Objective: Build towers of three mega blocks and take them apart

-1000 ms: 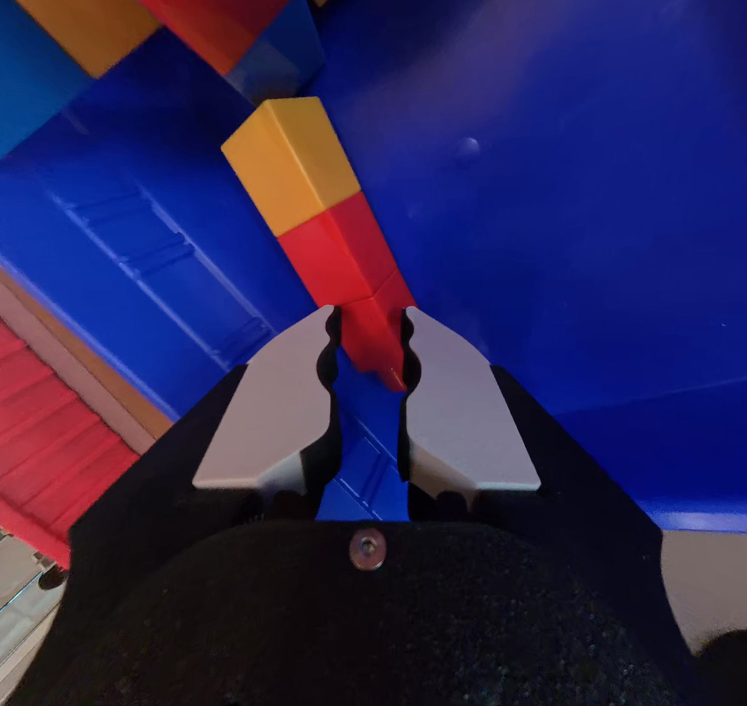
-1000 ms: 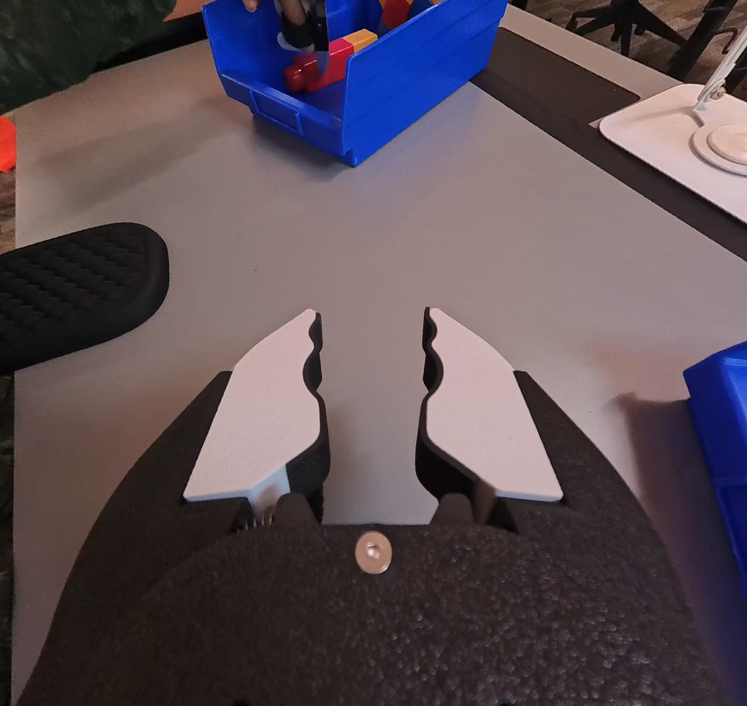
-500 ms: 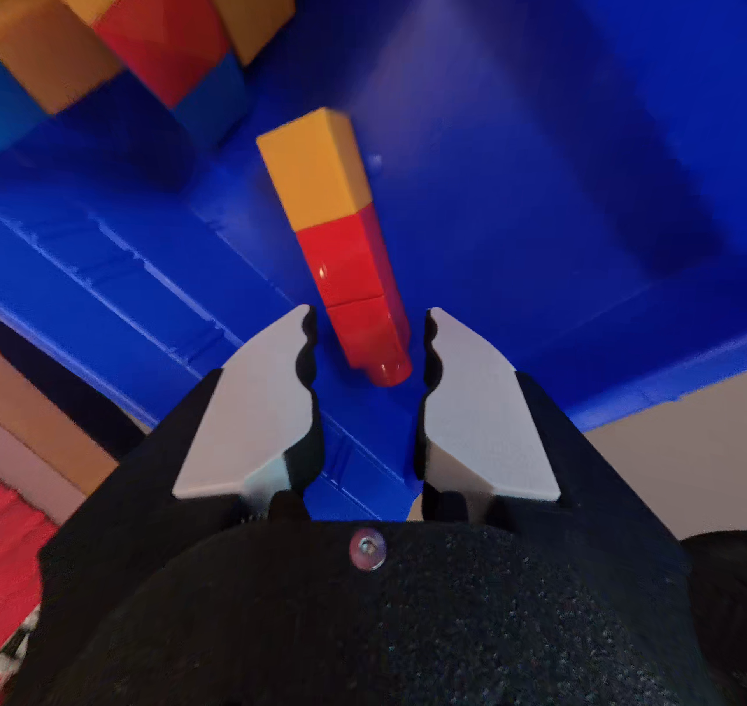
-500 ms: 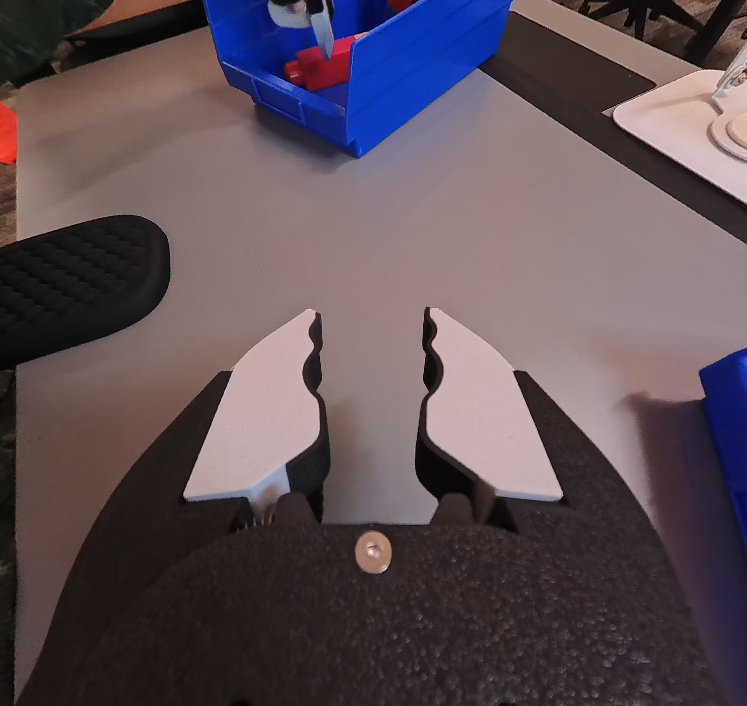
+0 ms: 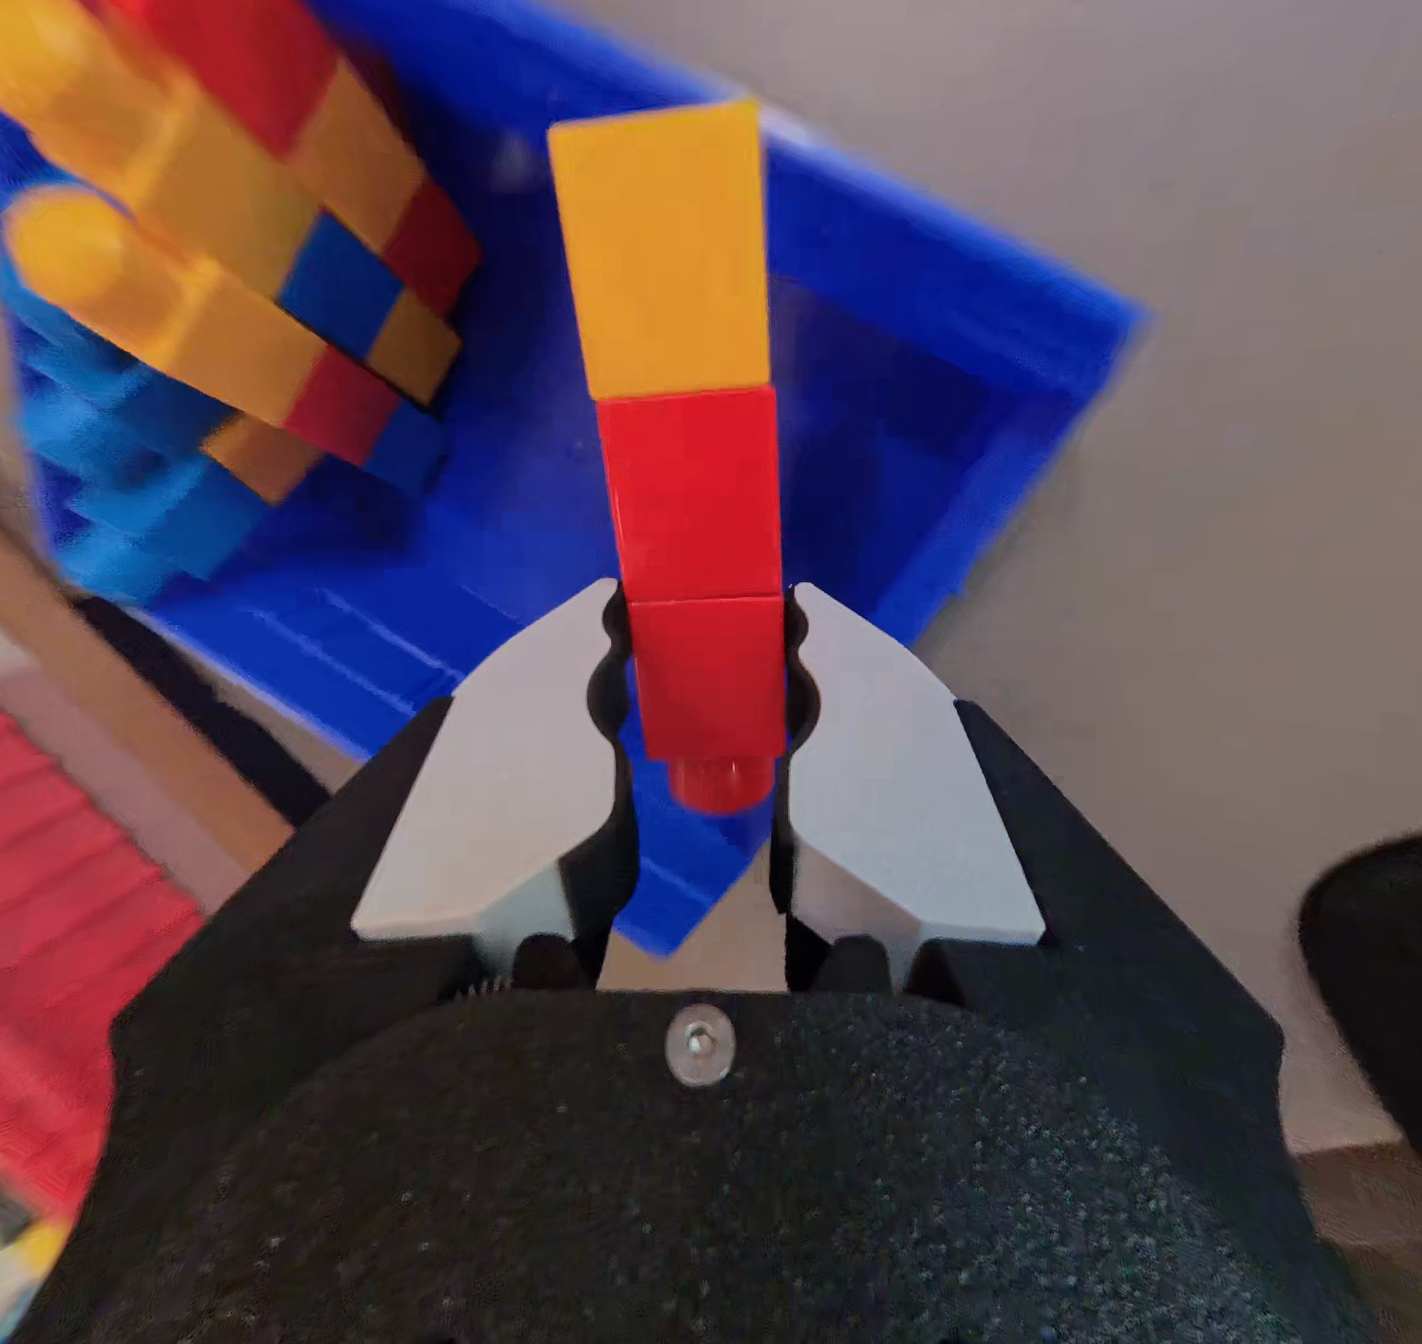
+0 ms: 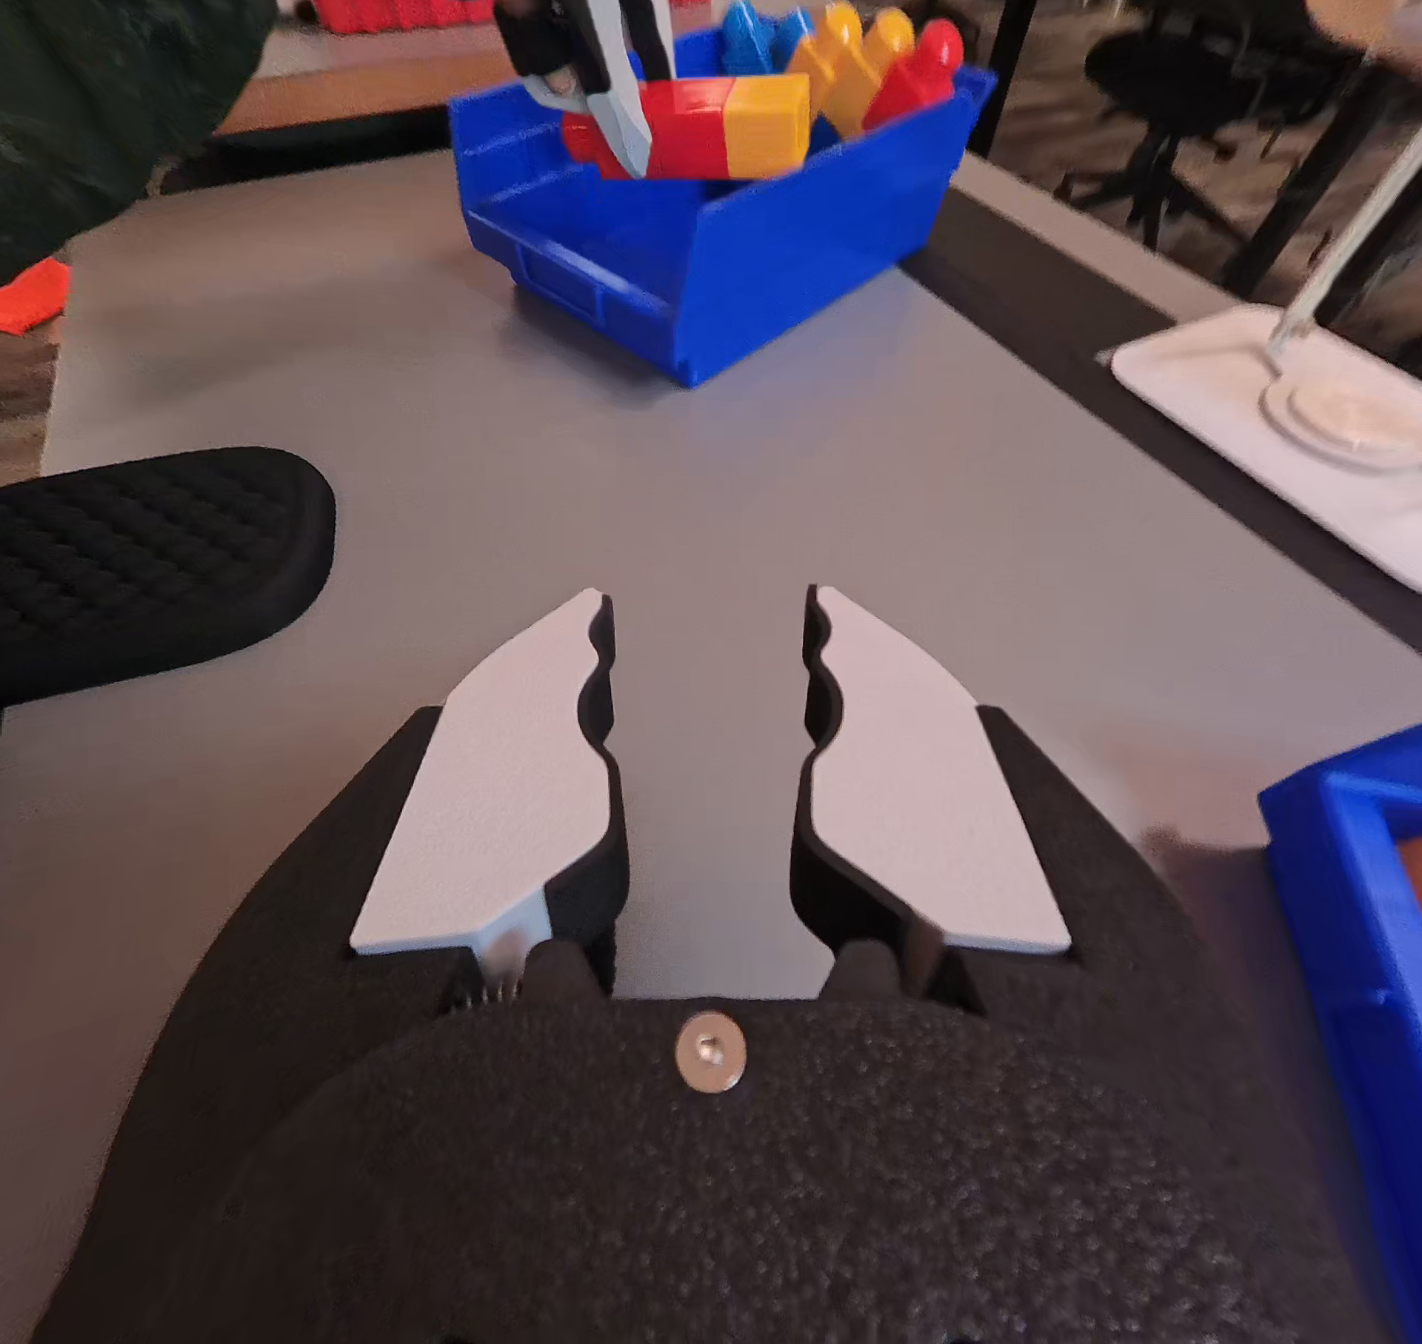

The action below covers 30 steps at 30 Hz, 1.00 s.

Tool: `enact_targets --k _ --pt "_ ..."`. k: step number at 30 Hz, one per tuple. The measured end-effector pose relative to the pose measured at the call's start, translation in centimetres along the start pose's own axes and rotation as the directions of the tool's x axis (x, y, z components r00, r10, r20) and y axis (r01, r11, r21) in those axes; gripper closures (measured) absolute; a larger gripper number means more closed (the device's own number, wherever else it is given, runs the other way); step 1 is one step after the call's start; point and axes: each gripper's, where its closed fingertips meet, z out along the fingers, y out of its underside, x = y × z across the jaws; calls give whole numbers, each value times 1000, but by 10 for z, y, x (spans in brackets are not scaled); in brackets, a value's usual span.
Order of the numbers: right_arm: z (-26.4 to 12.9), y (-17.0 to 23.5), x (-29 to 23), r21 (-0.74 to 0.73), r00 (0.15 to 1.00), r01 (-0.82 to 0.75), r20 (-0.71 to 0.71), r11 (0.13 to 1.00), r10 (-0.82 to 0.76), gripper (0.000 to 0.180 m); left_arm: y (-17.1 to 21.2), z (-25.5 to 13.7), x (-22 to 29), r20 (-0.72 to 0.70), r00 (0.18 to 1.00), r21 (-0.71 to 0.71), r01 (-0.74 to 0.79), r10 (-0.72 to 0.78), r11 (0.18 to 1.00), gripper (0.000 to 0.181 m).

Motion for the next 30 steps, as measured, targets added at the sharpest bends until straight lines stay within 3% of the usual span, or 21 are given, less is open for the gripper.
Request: enact_targets --k 4,7,12,15,17,20,24,27,30 --pt "-1 -18 -13 40 981 190 -52 981 -188 126 -17 -63 59 112 954 49 -284 277 958 144" --pt "4 -26 -28 30 953 297 -68 954 -294 119 -32 -89 112 129 893 100 -445 432 890 144" --pt "13 -32 -48 24 899 430 -98 902 -426 110 -47 -102 203 26 778 227 -616 627 754 144" --pt "20 -25 -62 -12 859 509 -66 861 -508 117 -58 -108 246 -31 719 339 -646 694 684 144" --pt "24 -14 -64 -52 825 558 -64 828 -561 136 -66 -119 264 -70 694 445 -621 717 645 144" --pt "13 -22 -68 48 851 525 -45 850 -523 139 -78 -142 266 -55 687 624 -543 725 562 143" --pt "-15 -52 -57 286 939 334 -19 898 -344 142 -102 -200 244 -126 788 922 -132 603 365 121" --pt "-37 -73 -52 473 979 117 92 873 -182 142 -110 -208 235 -293 770 950 167 566 264 124" --pt "-47 -86 -59 567 973 -7 193 824 -125 142 -117 -197 260 -349 709 937 261 613 232 123"
